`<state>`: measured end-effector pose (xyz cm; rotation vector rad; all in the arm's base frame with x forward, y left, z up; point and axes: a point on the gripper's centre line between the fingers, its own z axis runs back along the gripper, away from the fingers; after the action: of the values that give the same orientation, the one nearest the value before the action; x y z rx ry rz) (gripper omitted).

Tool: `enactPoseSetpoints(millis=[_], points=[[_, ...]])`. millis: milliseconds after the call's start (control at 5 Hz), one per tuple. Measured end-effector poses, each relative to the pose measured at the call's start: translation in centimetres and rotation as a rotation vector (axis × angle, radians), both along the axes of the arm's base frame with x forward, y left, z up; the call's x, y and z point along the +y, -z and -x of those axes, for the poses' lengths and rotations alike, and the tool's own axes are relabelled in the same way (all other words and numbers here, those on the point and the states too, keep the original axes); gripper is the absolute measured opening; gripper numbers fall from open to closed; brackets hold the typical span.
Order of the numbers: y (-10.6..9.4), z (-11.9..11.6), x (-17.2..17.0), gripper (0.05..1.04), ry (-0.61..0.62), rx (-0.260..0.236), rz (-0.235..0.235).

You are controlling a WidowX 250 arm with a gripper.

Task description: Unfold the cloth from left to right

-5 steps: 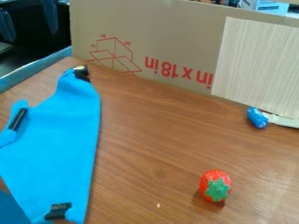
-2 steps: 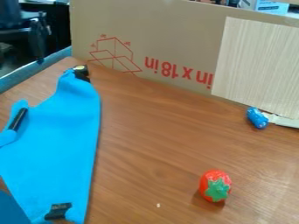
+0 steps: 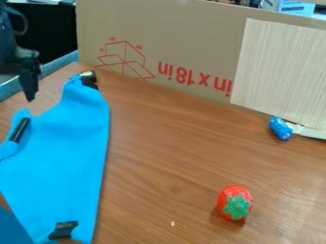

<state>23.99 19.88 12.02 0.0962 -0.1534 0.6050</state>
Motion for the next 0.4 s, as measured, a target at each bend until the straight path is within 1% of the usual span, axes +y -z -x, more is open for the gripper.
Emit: enactPoseSetpoints(millis=[200, 400], points=[[0.6, 0.3, 0.8, 1.000, -0.007, -0.004, -0.042], [2.2, 0.3, 1.8, 1.000, -0.024, 0.016, -0.084]])
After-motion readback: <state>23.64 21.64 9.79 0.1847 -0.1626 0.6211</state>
